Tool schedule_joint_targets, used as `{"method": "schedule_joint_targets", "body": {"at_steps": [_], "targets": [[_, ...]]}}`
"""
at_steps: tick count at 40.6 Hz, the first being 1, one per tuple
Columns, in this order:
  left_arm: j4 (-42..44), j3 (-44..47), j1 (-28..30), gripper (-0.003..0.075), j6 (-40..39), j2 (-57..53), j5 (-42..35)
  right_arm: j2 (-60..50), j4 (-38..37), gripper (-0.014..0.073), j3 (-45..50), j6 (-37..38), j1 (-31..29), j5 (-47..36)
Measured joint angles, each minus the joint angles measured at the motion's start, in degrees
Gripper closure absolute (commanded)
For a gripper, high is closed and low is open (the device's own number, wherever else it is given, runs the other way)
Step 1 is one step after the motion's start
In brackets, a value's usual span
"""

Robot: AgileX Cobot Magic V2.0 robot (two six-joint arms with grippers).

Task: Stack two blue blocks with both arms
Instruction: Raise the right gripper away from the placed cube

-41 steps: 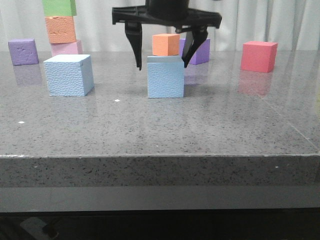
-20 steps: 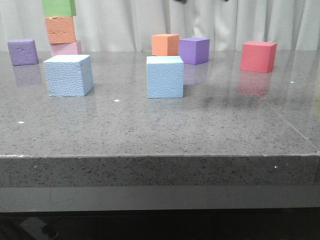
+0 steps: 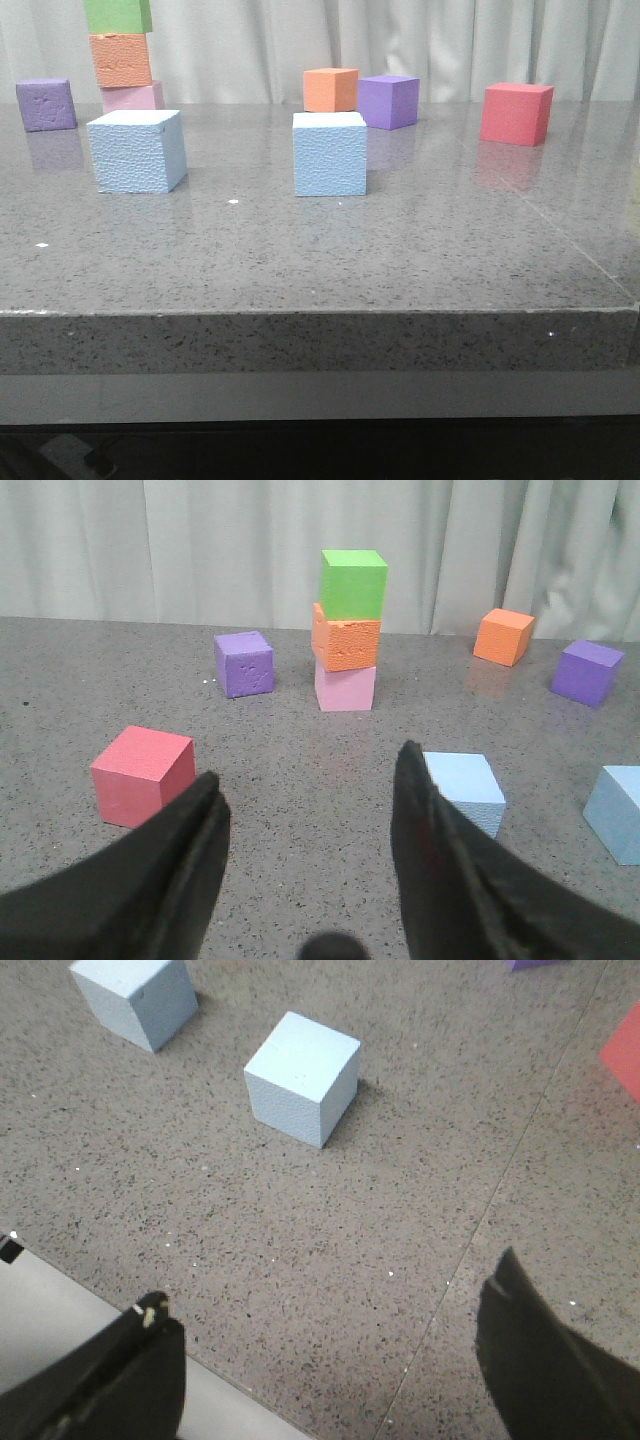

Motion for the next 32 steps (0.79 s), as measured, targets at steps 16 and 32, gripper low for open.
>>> {"method": "schedule_joint_targets", "body": {"at_steps": [16, 32], "targets": [[0.0, 0.0, 0.0, 0.0357, 0.0, 0.0, 0.0, -11.79, -1.49, -0.001, 13.89, -0.12, 0.0, -6.07], [0.0, 0.0, 0.0, 0.0357, 0.0, 0.0, 0.0, -11.92, -4.29, -0.001, 13.98, -0.37, 0.0, -6.55]]}}
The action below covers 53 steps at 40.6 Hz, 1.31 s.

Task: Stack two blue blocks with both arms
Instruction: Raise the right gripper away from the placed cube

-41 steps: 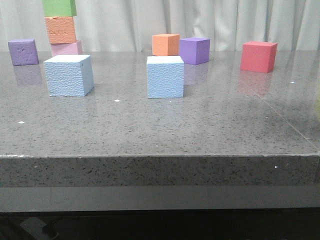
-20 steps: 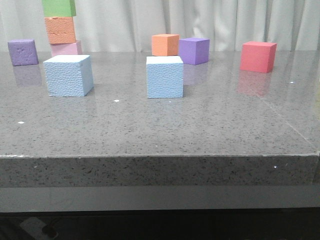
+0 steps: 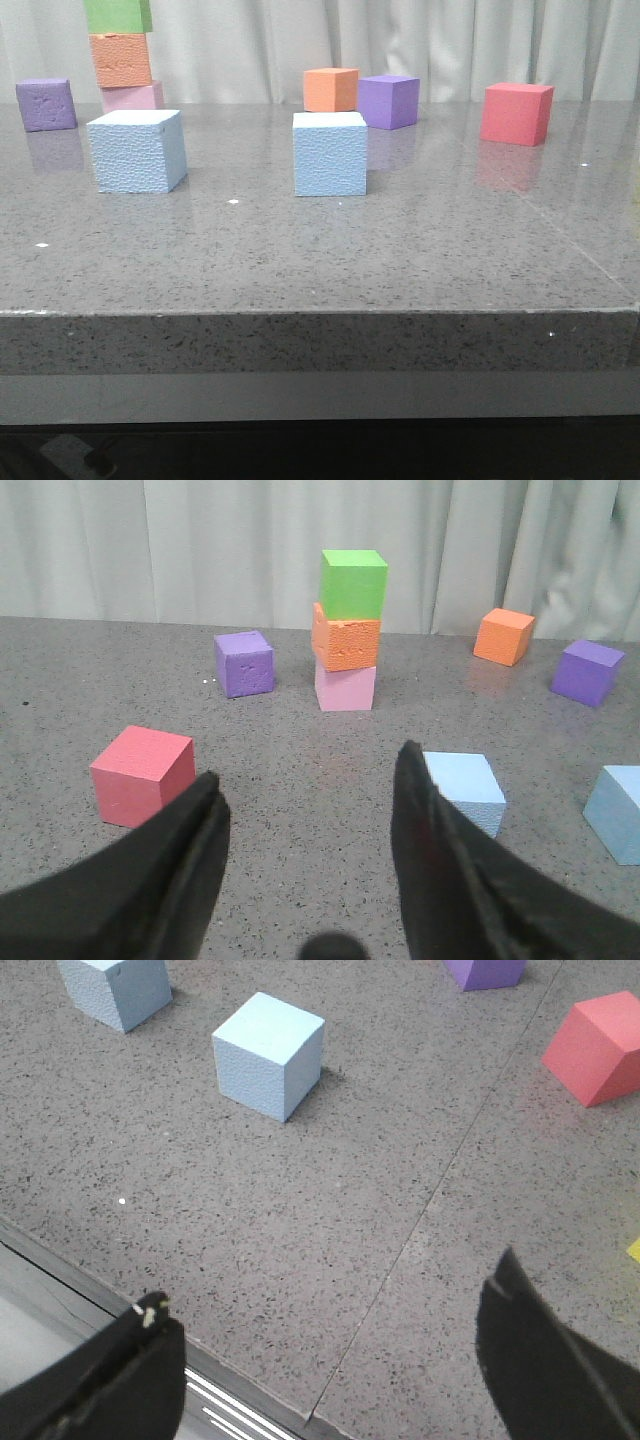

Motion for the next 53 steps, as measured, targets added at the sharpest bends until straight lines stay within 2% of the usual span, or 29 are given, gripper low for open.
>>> {"method": "schedule_joint_targets", "body": {"at_steps": [16, 18, 25, 29, 32, 44, 53], "targets": [[-0.92, 0.0, 0.0, 0.0351, 0.0, 0.0, -2.32, 0.0, -0.04, -0.001, 0.12, 0.0, 0.0, 0.0], [-0.92, 0.0, 0.0, 0.0323, 0.0, 0.0, -2.88, 0.0, -0.04, -0.001, 0.12, 0.0, 0.0, 0.0], [-0.92, -0.42, 0.0, 0.0139, 1.06, 1.91, -3.47, 0.0, -0.13, -0.001, 0.12, 0.0, 0.0, 0.0], [-0.92, -2.35, -0.34, 0.0133, 2.46, 4.94, -3.04, 0.0, -0.13, -0.001, 0.12, 0.0, 0.0, 0.0], [-0.92, -4.0, -2.36, 0.0133, 2.85, 7.71, -2.6, 0.0, -0.13, -0.001, 0.12, 0.0, 0.0, 0.0], [2.55, -12.09, -16.75, 0.0133, 3.21, 23.39, -0.24, 0.0, -0.13, -0.001, 0.12, 0.0, 0.0, 0.0], [3.54, -21.4, -18.12, 0.0133, 3.21, 39.72, 4.6, 0.0, -0.13, -0.001, 0.12, 0.0, 0.0, 0.0]]}}
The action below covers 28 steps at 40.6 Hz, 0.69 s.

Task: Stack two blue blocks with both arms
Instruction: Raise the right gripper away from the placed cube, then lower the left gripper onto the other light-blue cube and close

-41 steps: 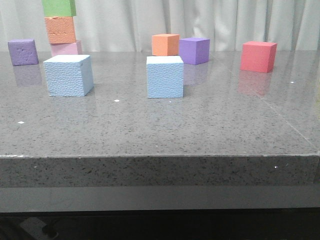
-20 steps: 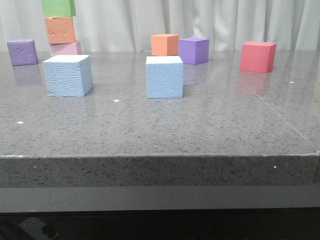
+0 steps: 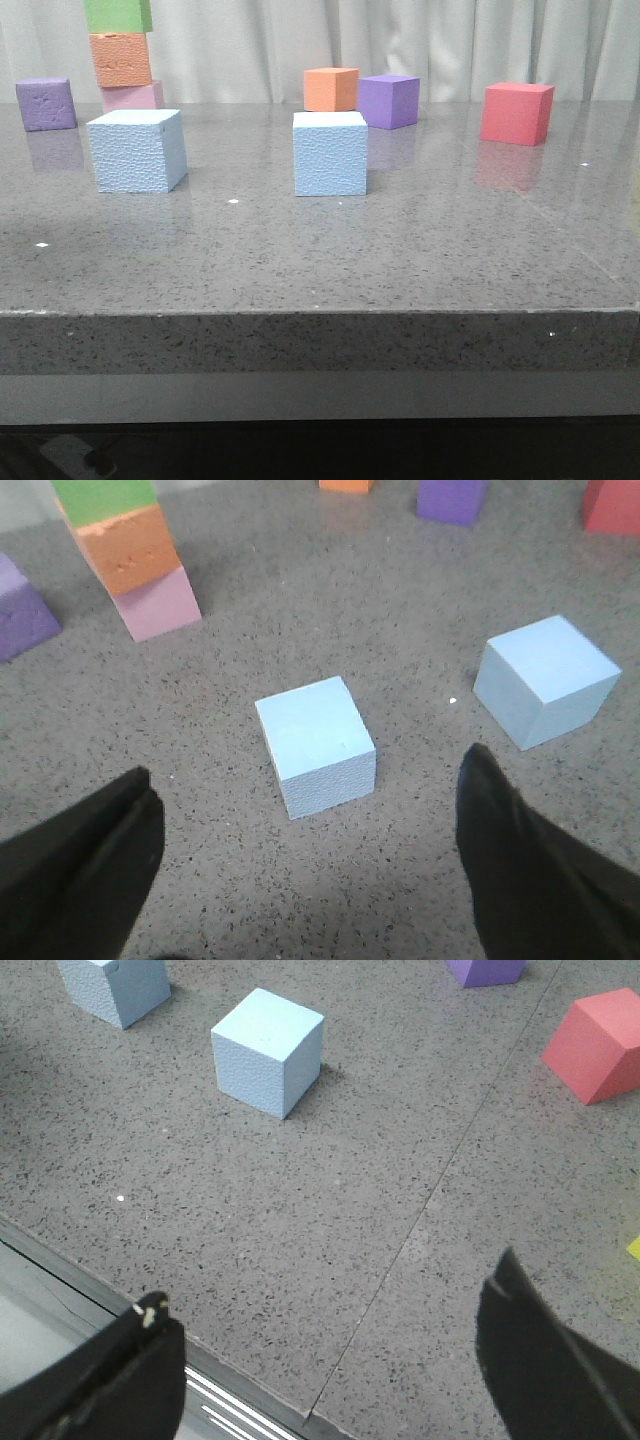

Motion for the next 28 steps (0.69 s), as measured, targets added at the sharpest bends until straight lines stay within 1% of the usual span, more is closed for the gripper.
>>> {"method": "schedule_joint_targets", "body": {"at_steps": [6, 14, 18, 23, 28], "targets": [[0.48, -8.45, 0.0, 0.0133, -1.12, 12.17, 4.33, 0.0, 0.0, -0.001, 0.0, 0.0, 0.0, 0.0], [3.47, -19.65, -0.03, 0.0133, -7.78, 26.21, 11.38, 0.0, 0.0, -0.001, 0.0, -0.11, 0.0, 0.0], [3.72, -24.38, -0.03, 0.0133, -10.15, 31.69, 13.33, 0.0, 0.0, -0.001, 0.0, -0.11, 0.0, 0.0], [3.86, -28.2, 0.18, 0.0133, -13.33, 37.13, 14.72, 0.0, 0.0, -0.001, 0.0, -0.11, 0.0, 0.0], [3.49, -30.17, 0.45, 0.0133, -14.6, 41.12, 14.94, 0.0, 0.0, -0.001, 0.0, -0.11, 0.0, 0.0]]}}
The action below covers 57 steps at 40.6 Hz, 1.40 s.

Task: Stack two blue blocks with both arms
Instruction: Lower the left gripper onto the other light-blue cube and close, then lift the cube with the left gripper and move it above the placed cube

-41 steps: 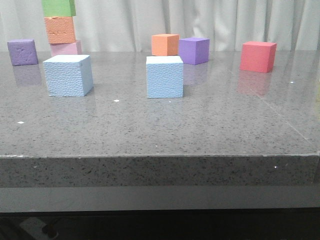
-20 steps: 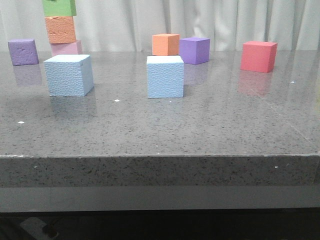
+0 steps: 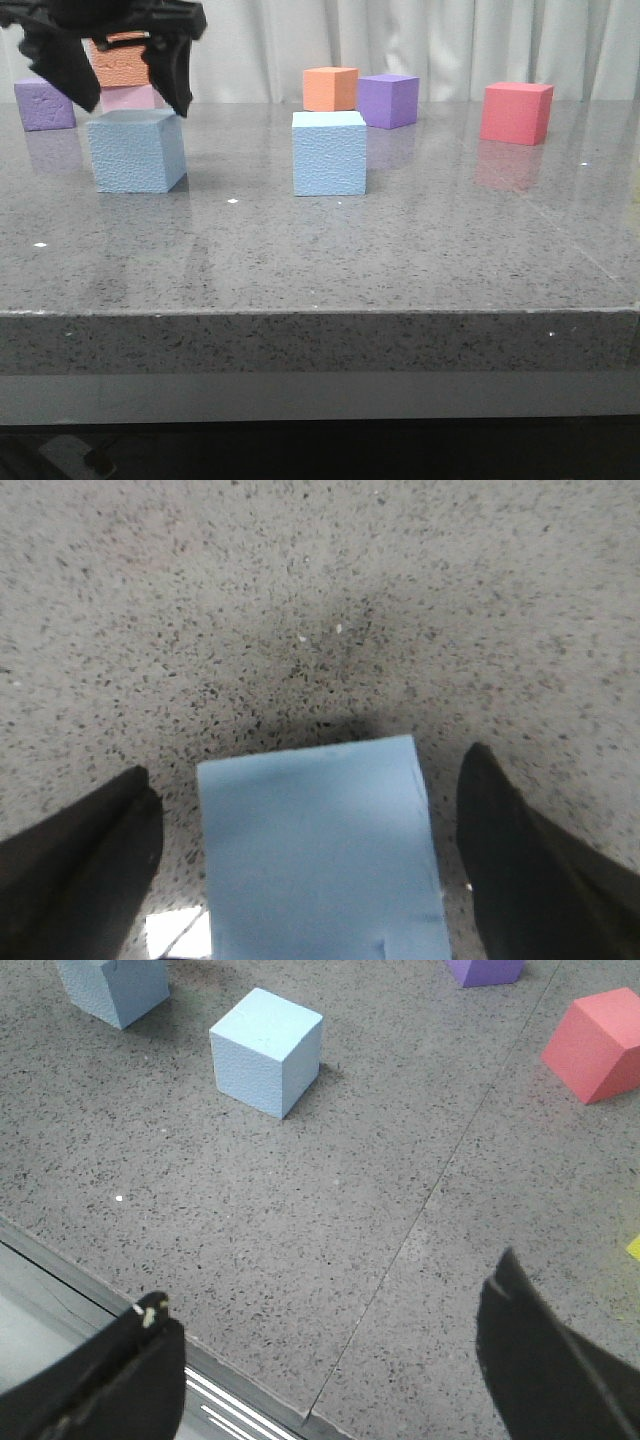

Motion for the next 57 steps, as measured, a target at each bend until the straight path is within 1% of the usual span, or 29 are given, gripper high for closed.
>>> {"method": "schedule_joint_targets", "body": {"at_steps": [8, 11, 15, 18, 23, 27, 32, 35, 41, 42, 46, 48, 53, 57], "targets": [[-0.74, -0.23, 0.1, 0.0139, -0.31, 3.74, 0.13, 0.0, 0.0, -0.001, 0.0, 0.0, 0.0, 0.0], [-1.3, -0.23, 0.1, 0.0181, -0.34, 4.29, 0.26, 0.0, 0.0, -0.001, 0.0, 0.0, 0.0, 0.0], [-1.96, -0.23, 0.1, 0.026, -0.44, 4.52, 0.35, 0.0, 0.0, -0.001, 0.0, 0.0, 0.0, 0.0], [-2.05, -0.35, 0.1, 0.03, -0.44, 4.52, 0.35, 0.0, 0.0, -0.001, 0.0, 0.0, 0.0, 0.0], [-2.18, -1.35, 0.1, 0.0314, 0.02, 4.52, 1.47, 0.0, 0.0, -0.001, 0.0, 0.0, 0.0, 0.0], [-3.0, -3.8, 0.1, 0.0314, 3.71, 4.52, 3.1, 0.0, 0.0, -0.001, 0.0, 0.0, 0.0, 0.0], [-6.22, -9.26, -0.58, 0.0314, 14.5, 4.52, 6.14, 0.0, 0.0, -0.001, 0.0, 0.0, 0.0, 0.0], [-9.74, -12.7, -1.41, 0.0314, 22.28, 4.52, 7.48, 0.0, 0.0, -0.001, 0.0, 0.0, 0.0, 0.0], [-20.2, -18.85, -3.23, 0.0315, 41.35, 4.52, 10.35, 0.0, 0.0, -0.001, 0.0, 0.0, 0.0, 0.0], [-22.51, -19.51, -3.61, 0.0315, 45.66, 4.52, 10.89, 0.0, 0.0, -0.001, 0.0, 0.0, 0.0, 0.0], [-28.37, -21.13, -5.11, 0.0314, 58.68, 4.52, 13.14, 0.0, 0.0, -0.001, 0.0, 0.0, 0.0, 0.0], [-30.16, -21.3, -6.01, 0.0315, 63.61, 4.52, 13.55, 0.0, 0.0, -0.001, 0.0, 0.0, 0.0, 0.0], [-30.78, -21.44, -7.96, 0.0314, 71.27, 4.52, 13.44, 0.0, 0.0, -0.001, 0.0, 0.0, 0.0, 0.0], [-30.78, -21.44, -8.74, 0.0314, 74.81, 4.67, 12.74, 0.0, 0.0, -0.001, 0.0, 0.0, 0.0, 0.1]]}}
